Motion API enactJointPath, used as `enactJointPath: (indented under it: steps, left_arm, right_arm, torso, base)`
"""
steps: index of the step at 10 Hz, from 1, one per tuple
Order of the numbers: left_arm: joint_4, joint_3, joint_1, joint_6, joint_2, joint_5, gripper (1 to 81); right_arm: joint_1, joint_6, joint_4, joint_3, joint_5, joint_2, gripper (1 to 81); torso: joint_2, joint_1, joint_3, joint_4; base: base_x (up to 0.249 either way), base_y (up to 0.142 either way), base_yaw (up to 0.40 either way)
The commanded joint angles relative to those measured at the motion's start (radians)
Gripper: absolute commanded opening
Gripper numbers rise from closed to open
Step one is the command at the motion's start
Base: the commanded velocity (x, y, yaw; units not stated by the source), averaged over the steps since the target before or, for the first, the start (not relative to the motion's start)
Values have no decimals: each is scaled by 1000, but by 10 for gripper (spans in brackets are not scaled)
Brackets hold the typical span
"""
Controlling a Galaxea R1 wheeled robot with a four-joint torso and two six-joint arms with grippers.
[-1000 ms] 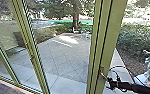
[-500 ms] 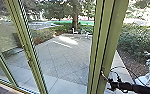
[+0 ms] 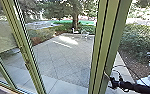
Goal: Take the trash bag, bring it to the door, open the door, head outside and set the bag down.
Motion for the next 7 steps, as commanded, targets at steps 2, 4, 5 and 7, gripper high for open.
enactJointPath:
  steps: [2, 4, 5, 7]
  left_arm:
    - [-10, 0, -28, 6, -6, 88, 10]
    - [-10, 0, -28, 8, -6, 87, 10]
    - [-10, 0, -28, 8, -6, 87, 10]
    - [-10, 0, -28, 8, -6, 88, 10]
  right_arm:
    - [105, 5, 13, 21, -180, 22, 811]
    - [125, 5, 15, 34, -180, -1, 811]
    - [133, 5, 15, 38, -180, -11, 811]
    - [151, 5, 15, 45, -183, -34, 811]
  torso:
    - [0, 0, 0, 0]
    - [1, 1, -1, 0]
    - [2, 2, -1, 0]
    - [2, 2, -2, 0]
  base:
    - [110, 0, 0]
    - [127, 0, 0]
    - [128, 0, 0]
    - [122, 0, 0]
